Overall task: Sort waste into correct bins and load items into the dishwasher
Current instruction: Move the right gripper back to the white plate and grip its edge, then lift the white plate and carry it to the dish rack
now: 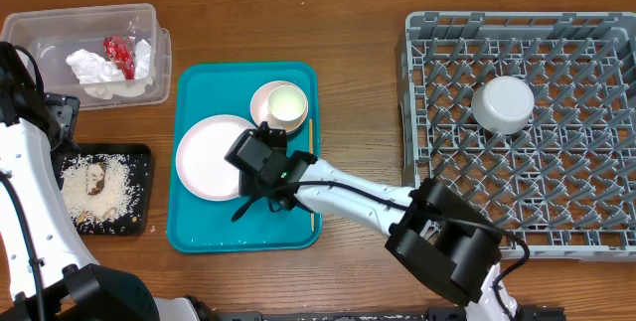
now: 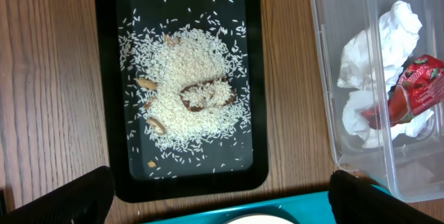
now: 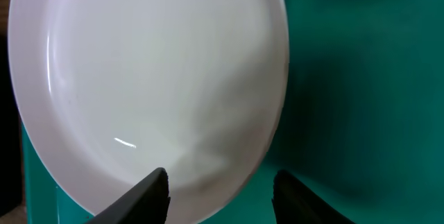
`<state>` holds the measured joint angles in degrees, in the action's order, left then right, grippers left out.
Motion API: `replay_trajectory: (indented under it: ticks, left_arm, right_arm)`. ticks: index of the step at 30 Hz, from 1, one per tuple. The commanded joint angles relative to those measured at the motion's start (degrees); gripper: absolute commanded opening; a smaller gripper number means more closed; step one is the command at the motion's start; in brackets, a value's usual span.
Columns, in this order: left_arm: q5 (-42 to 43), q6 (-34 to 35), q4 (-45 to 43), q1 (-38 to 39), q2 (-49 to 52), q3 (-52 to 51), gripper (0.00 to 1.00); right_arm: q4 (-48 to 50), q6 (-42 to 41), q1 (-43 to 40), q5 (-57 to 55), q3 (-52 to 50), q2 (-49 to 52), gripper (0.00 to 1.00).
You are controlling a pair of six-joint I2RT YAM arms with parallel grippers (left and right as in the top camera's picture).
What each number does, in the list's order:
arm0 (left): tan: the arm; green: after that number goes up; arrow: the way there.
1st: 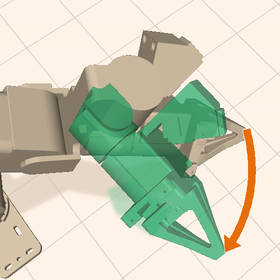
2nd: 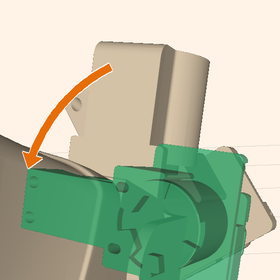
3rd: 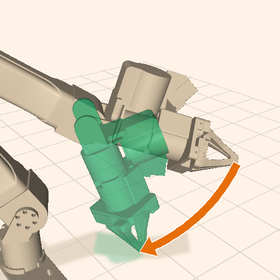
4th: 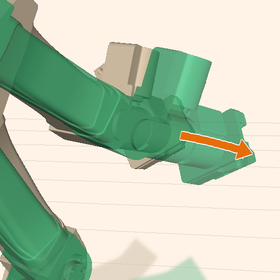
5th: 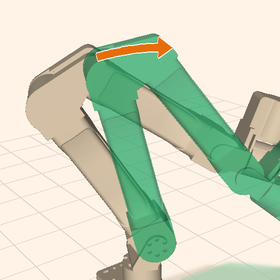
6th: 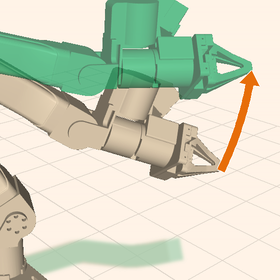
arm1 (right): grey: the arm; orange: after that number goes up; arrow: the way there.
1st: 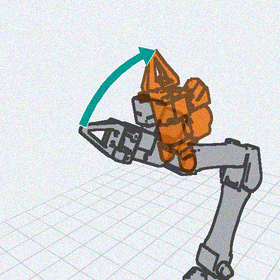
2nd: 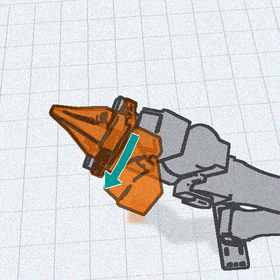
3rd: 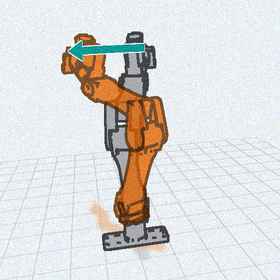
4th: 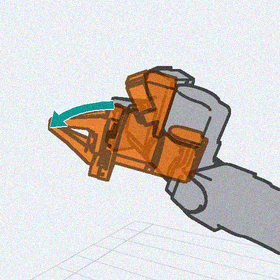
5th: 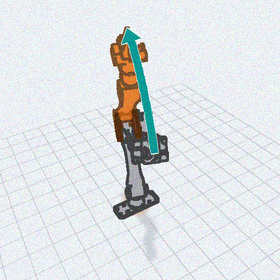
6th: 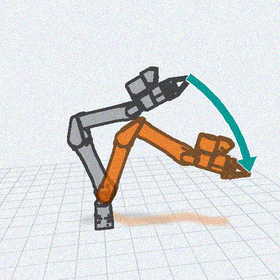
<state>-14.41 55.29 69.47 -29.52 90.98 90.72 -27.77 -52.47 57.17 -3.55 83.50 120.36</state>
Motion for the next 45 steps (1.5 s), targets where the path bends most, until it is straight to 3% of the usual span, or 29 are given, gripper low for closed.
replay_trajectory:
  ticks: [1,6,12,19,28,32,39,45]
  left_arm:
    - [-1.0,-0.9,0.2,-0.1,0.1,0.1,1.00]
    - [-1.0,-0.9,0.2,-0.1,0.1,0.1,1.00]
    - [-1.0,-0.9,0.2,-0.1,0.1,0.1,1.00]
    - [-1.0,-0.9,0.2,-0.1,0.1,0.1,1.00]
    - [-1.0,-0.9,0.2,-0.1,0.1,0.1,1.00]
    - [-1.0,-0.9,0.2,-0.1,0.1,0.1,1.00]
    - [-1.0,-0.9,0.2,-0.1,0.1,0.1,1.00]
    - [-1.0,-0.9,0.2,-0.1,0.1,0.1,1.00]
  right_arm:
    - [-0.2,-0.1,-0.3,-1.7,-0.2,2.0,0.48]
    - [-0.6,-0.1,-0.3,-1.7,0.0,2.4,0.42]
    - [-6.0,-0.1,-0.3,-1.7,4.1,1.7,0.20]
    - [-16.1,0.3,-0.3,-1.5,11.0,-2.3,0.04]
    - [-26.7,6.3,-3.0,-1.9,13.1,-15.3,0.04]
    - [-33.4,7.6,-7.6,-11.4,13.1,-23.6,0.04]
    - [-41.9,7.6,-22.3,-34.0,13.1,-33.7,0.04]
    - [-37.2,14.8,-36.3,-41.3,11.4,-33.1,0.04]
